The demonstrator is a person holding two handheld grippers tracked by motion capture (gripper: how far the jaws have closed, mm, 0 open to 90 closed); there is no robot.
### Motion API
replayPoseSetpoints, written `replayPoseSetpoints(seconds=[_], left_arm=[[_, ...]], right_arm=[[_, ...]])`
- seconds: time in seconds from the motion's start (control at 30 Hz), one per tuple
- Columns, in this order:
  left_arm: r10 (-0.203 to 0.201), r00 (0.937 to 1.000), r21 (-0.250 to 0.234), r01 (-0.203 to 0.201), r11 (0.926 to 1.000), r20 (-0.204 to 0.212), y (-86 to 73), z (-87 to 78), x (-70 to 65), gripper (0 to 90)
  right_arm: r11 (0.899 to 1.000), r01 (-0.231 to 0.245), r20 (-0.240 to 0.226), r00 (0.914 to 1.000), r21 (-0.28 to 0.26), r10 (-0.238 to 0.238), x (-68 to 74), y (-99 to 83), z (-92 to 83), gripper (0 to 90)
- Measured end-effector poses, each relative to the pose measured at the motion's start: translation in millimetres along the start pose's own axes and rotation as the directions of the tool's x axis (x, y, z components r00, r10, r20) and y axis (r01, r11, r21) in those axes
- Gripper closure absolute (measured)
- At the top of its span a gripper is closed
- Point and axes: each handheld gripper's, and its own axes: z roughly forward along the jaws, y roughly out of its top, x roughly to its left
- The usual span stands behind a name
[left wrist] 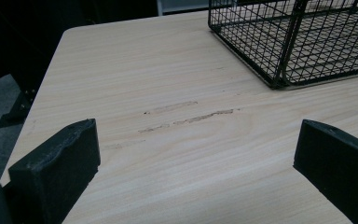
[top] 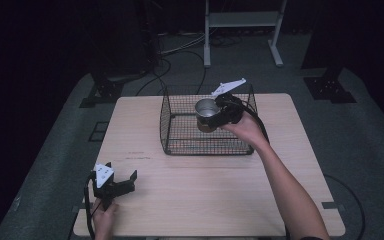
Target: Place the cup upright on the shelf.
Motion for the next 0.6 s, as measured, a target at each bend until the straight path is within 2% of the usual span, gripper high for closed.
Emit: replayPoseSetpoints(seconds=[0.3, 0.47, 0.53, 0.6], left_arm=[[-0.001, 1.0, 0.0, 0.001, 1.0, -0.001, 0.0, 0.2, 0.1, 0.0], [-0.001, 1.0, 0.002, 0.001, 1.0, -0.001, 0.1, 0.5, 0.0, 0.0], [0.001, 1.0, -0.001, -0.001, 1.0, 0.0, 0.2, 0.6, 0.0, 0.0], [-0.002, 1.0, 0.0, 0.002, 1.0, 0.0, 0.2, 0.6, 0.4, 0.0]], right_arm=[[1.0, -0.011, 0.014, 0.9998, 0.003, 0.011, -11.0, 14.7, 8.7, 18.0], [1.0, -0.019, 0.004, 0.9998, 0.019, 0.019, -17.0, 19.5, 12.9, 18.0], [1.0, -0.008, 0.011, 0.9999, 0.025, 0.008, -19.4, 23.5, 16.6, 18.0], [0.999, -0.025, -0.004, 0.9997, 0.035, 0.025, -22.5, 26.6, 19.0, 18.0]])
